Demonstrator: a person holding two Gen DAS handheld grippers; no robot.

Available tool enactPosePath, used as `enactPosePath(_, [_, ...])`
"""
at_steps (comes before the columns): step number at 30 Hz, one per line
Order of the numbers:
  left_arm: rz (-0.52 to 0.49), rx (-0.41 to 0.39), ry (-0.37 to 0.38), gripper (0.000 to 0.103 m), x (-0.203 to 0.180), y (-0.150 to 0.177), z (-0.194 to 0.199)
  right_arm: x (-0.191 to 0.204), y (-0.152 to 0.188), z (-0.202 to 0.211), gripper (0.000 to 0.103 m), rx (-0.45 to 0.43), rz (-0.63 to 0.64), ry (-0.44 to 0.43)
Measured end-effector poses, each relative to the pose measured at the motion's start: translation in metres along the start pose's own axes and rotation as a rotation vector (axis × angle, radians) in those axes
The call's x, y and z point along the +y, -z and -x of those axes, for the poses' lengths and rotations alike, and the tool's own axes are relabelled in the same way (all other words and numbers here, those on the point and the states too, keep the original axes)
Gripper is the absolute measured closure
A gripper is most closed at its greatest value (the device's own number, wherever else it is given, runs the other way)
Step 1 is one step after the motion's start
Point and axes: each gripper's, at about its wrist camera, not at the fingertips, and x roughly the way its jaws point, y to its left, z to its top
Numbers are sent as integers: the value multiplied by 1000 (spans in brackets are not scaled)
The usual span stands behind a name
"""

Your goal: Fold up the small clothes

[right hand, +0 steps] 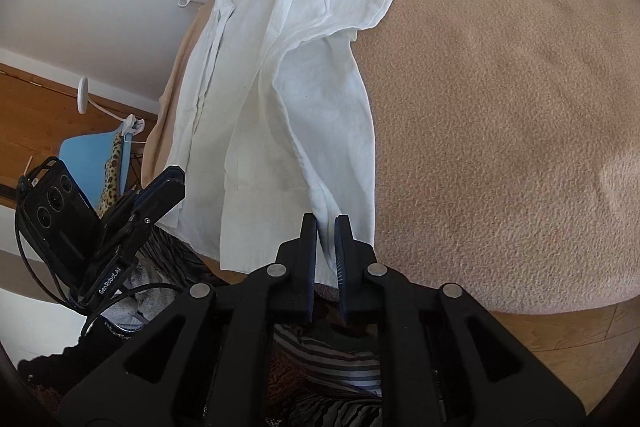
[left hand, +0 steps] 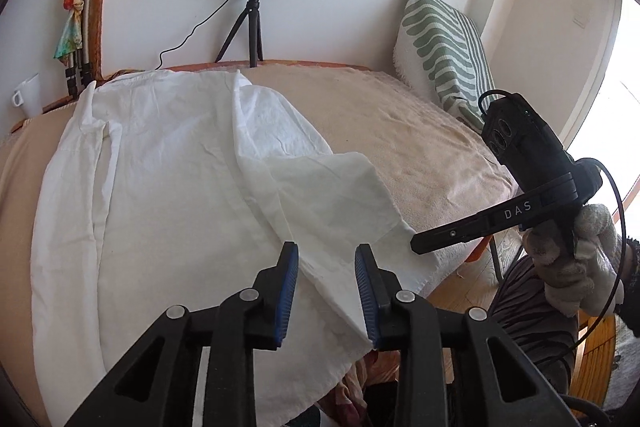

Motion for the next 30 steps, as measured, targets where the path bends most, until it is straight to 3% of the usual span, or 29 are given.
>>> enactPosePath(4, [-94, 60, 52, 66, -27, -4, -24, -15, 2, 16, 93, -50, -60, -68])
enactPosePath(8, [-107, 76, 62, 64, -35, -11, -41, -24, 6, 35, 92, -106, -82, -84])
enactPosePath(12, [-151, 73, 61, 45, -44, -24, -54, -31, 6, 54, 92, -167, -84, -80])
enactPosePath(18, [-213, 173, 99, 43, -66, -14, -80, -45, 2, 71, 92, -229, -106, -75])
enactPosePath(25, [-199, 214, 60, 40, -79, -7, -106, -59, 4, 92, 91, -275, -130, -86])
enactPosePath(30, [-265, 205, 3, 46, -84, -2, -111, -64, 2, 102, 73, -305, -127, -66])
